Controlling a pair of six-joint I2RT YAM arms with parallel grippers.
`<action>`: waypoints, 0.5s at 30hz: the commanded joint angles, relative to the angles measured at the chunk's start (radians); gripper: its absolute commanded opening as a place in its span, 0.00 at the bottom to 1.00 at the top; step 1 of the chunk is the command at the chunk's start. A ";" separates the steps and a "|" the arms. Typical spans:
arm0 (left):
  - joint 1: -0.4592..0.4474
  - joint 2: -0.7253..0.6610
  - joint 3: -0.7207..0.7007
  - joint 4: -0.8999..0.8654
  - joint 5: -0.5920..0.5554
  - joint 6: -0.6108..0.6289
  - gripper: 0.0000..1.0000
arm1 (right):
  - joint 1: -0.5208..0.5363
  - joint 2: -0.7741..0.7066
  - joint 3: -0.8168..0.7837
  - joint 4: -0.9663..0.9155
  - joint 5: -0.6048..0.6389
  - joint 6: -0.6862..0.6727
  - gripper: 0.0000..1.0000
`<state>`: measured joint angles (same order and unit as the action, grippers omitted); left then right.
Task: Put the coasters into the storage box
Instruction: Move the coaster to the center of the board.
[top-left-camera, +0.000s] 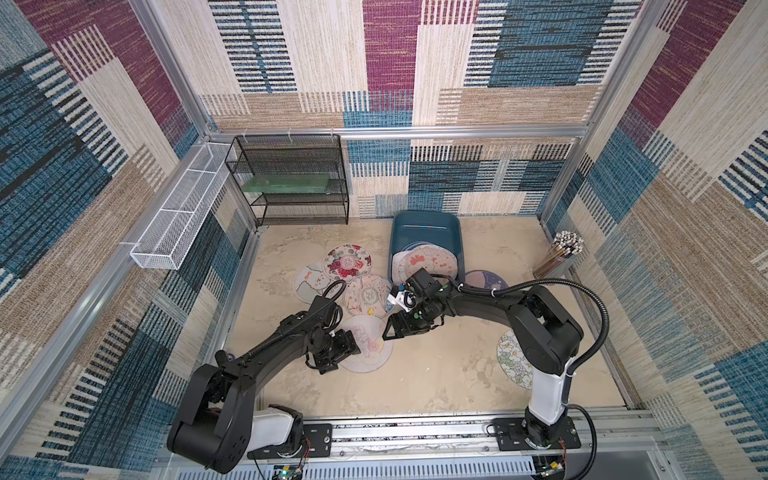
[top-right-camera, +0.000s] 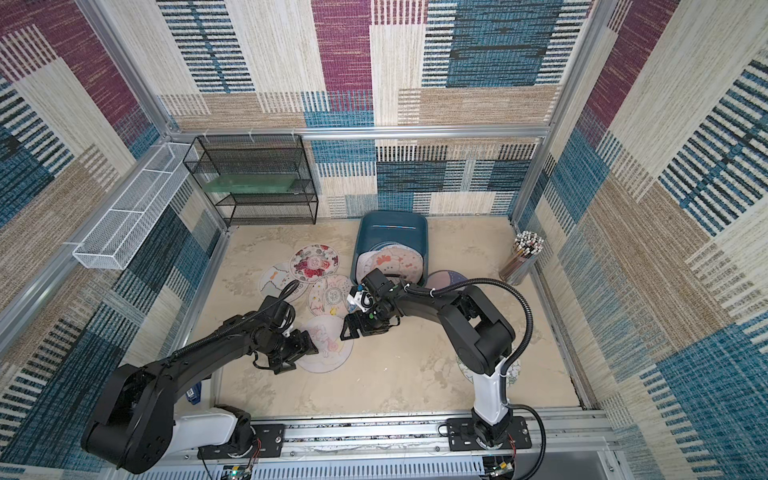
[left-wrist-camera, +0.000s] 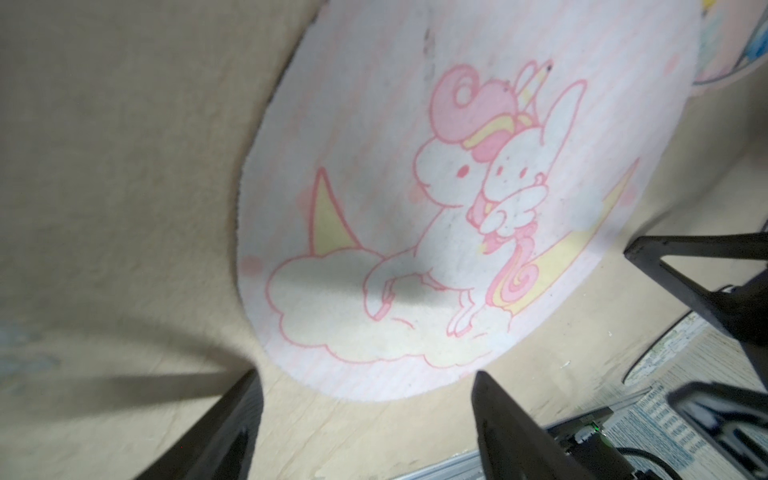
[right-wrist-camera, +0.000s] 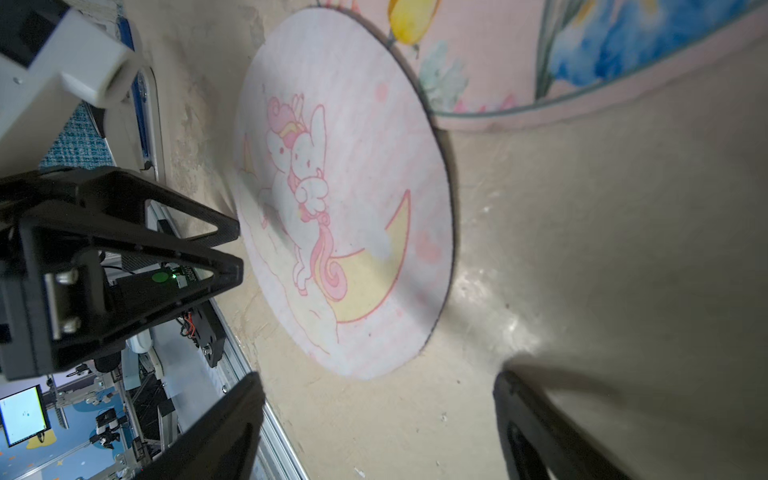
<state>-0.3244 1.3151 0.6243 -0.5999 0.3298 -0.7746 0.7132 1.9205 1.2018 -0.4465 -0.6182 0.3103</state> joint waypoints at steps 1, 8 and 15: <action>0.004 0.001 0.005 -0.075 -0.194 0.021 0.81 | 0.015 0.024 0.022 0.002 0.064 0.024 0.88; 0.015 0.016 0.032 -0.030 -0.220 0.062 0.83 | 0.022 0.067 0.052 -0.021 0.102 0.054 0.84; 0.013 0.085 0.017 0.091 -0.162 0.054 0.78 | 0.039 0.096 0.068 -0.055 0.116 0.054 0.83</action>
<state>-0.3099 1.3693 0.6621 -0.6395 0.1574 -0.7555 0.7448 1.9915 1.2736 -0.4110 -0.5873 0.3576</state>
